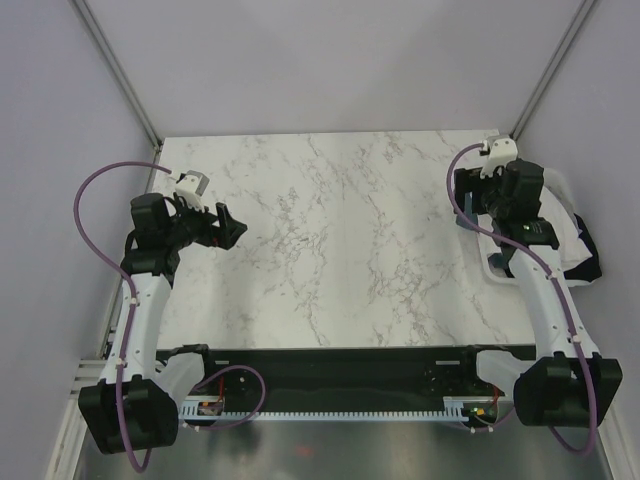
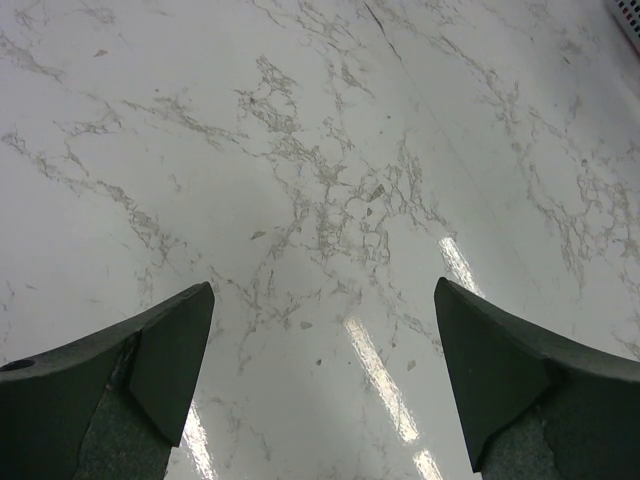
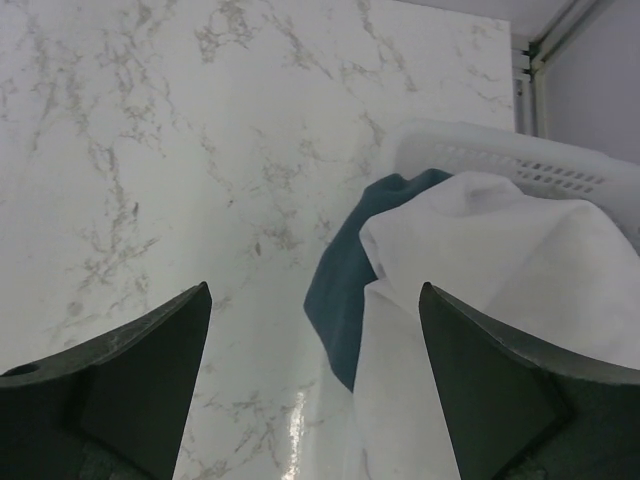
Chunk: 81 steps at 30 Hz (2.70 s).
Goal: Fold and stack the t-shirts
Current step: Grab the tshirt from the pile, then move the tshirt to the center of the board
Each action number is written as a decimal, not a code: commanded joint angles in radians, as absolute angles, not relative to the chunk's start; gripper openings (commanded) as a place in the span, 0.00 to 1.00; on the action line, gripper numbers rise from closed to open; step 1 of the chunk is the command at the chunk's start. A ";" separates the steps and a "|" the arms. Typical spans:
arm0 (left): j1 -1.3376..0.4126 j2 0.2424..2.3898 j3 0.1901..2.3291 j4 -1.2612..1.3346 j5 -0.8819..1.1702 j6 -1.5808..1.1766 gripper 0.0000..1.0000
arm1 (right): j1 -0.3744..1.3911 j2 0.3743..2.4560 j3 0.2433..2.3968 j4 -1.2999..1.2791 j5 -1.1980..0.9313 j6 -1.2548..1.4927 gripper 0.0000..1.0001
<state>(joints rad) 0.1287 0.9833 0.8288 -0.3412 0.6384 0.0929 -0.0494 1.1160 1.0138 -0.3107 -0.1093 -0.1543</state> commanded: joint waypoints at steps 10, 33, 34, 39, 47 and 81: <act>0.130 0.965 0.824 -0.307 0.672 0.106 0.99 | -0.052 1.268 1.028 -0.246 0.202 -0.256 0.93; 0.132 0.966 0.819 -0.301 0.667 0.107 0.99 | -0.051 1.298 1.114 -0.143 0.290 -0.282 0.00; 0.130 0.968 0.819 -0.301 0.666 0.107 0.99 | -0.046 1.289 1.132 -0.146 0.279 -0.282 0.00; 0.130 0.963 0.810 -0.284 0.643 0.106 0.99 | -0.040 1.285 1.386 -0.210 0.109 -0.239 0.00; 0.133 0.951 0.798 -0.270 0.624 0.101 0.99 | 0.069 1.420 1.972 -0.330 -0.413 -0.019 0.00; -0.286 1.200 1.103 -0.761 0.582 0.314 0.85 | 0.107 1.239 1.042 -0.439 -0.680 -0.279 0.84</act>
<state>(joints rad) -0.0994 1.1980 1.0542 -0.6018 0.6910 0.1959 0.0994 1.2263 1.0760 -0.4656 -0.6796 -0.2531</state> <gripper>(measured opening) 0.849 0.842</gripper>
